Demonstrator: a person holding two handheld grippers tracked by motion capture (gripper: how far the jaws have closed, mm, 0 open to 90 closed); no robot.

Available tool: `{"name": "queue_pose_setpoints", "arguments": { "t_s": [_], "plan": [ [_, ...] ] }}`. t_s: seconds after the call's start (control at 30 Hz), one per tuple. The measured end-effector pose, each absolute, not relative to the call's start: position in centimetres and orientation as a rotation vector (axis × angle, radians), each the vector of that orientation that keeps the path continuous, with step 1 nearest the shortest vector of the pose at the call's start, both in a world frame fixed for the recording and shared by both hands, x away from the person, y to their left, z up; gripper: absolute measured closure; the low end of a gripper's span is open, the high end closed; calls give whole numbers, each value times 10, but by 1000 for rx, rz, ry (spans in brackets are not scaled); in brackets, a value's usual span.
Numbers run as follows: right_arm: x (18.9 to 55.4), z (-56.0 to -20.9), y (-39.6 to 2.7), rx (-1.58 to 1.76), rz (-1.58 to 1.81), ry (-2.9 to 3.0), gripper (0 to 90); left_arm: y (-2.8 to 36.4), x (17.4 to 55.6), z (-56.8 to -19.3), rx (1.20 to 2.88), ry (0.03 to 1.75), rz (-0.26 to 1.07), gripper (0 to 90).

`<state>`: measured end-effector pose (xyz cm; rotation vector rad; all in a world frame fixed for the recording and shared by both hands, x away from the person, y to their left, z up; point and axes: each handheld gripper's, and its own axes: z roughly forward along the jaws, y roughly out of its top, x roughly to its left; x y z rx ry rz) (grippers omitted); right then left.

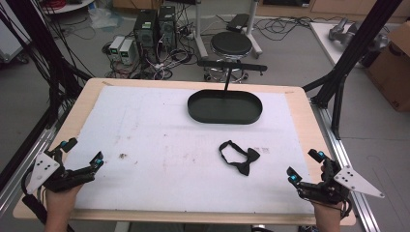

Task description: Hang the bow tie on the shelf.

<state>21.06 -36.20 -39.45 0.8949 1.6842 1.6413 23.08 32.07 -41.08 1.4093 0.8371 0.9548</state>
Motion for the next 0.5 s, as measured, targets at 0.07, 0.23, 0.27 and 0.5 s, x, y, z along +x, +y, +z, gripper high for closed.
{"name": "queue_pose_setpoints", "arguments": {
  "t_s": [0.07, 0.23, 0.27, 0.5],
  "plan": [
    [210, -394, -362, 906, 1643, 1682, 28, 321, 231, -411, 1408, 838, 954, 68],
    [210, -393, -362, 904, 1638, 1683, 28, 321, 231, -410, 1408, 837, 955, 69],
    [210, -393, -362, 909, 1636, 1687, 28, 321, 231, -411, 1407, 838, 955, 68],
    [212, -393, -359, 919, 1638, 1689, 28, 321, 231, -411, 1410, 840, 953, 68]
  ]
}}
